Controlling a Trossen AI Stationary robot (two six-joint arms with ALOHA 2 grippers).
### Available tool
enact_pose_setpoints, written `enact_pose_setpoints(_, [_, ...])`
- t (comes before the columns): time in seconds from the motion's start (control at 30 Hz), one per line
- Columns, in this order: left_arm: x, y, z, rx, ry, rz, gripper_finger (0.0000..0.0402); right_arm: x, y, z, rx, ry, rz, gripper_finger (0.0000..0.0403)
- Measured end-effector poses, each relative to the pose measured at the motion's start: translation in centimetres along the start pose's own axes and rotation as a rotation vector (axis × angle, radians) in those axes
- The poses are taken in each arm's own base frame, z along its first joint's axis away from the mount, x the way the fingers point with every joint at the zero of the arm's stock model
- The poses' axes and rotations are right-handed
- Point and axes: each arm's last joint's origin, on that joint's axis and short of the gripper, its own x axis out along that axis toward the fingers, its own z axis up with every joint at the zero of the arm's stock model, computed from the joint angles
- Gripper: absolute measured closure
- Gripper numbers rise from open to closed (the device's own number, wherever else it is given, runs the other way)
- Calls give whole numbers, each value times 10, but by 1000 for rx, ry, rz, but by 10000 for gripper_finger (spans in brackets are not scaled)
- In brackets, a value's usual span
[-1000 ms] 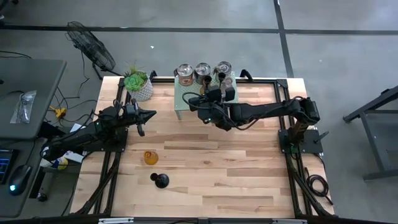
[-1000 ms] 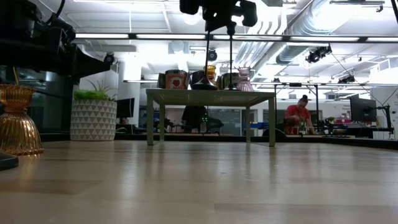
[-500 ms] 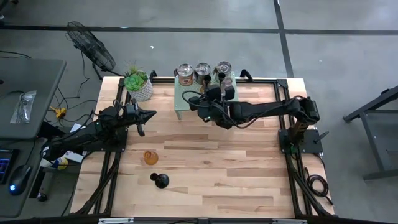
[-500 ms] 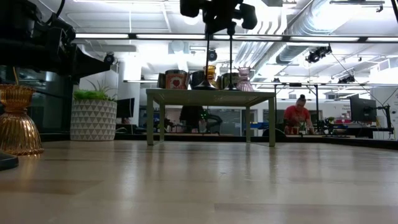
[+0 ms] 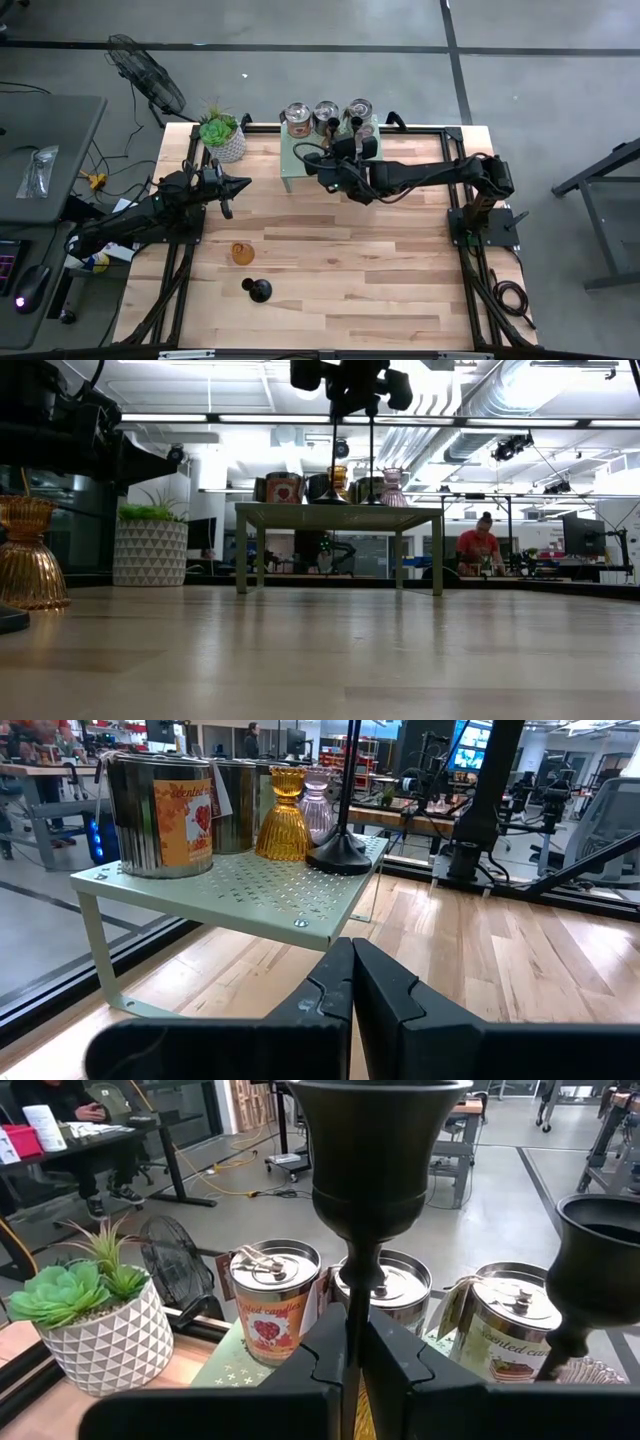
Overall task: Pick & Place candle stick holders
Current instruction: Put the right black candle holder on the shelf
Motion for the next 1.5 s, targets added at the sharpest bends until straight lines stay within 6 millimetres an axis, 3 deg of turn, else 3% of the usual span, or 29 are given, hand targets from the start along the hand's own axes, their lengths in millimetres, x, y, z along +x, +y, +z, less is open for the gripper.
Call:
enact_pose_setpoints(0.53, [0, 0, 0, 0, 0, 0, 402, 2, -1, 1, -2, 1, -7, 388])
enact_pose_setpoints(1.13, [0, 0, 0, 0, 0, 0, 402, 5, -2, 1, -3, 4, -10, 295])
enact_pose_setpoints(1.5, [0, 0, 0, 0, 0, 0, 402, 5, -2, 1, 6, 6, -7, 212])
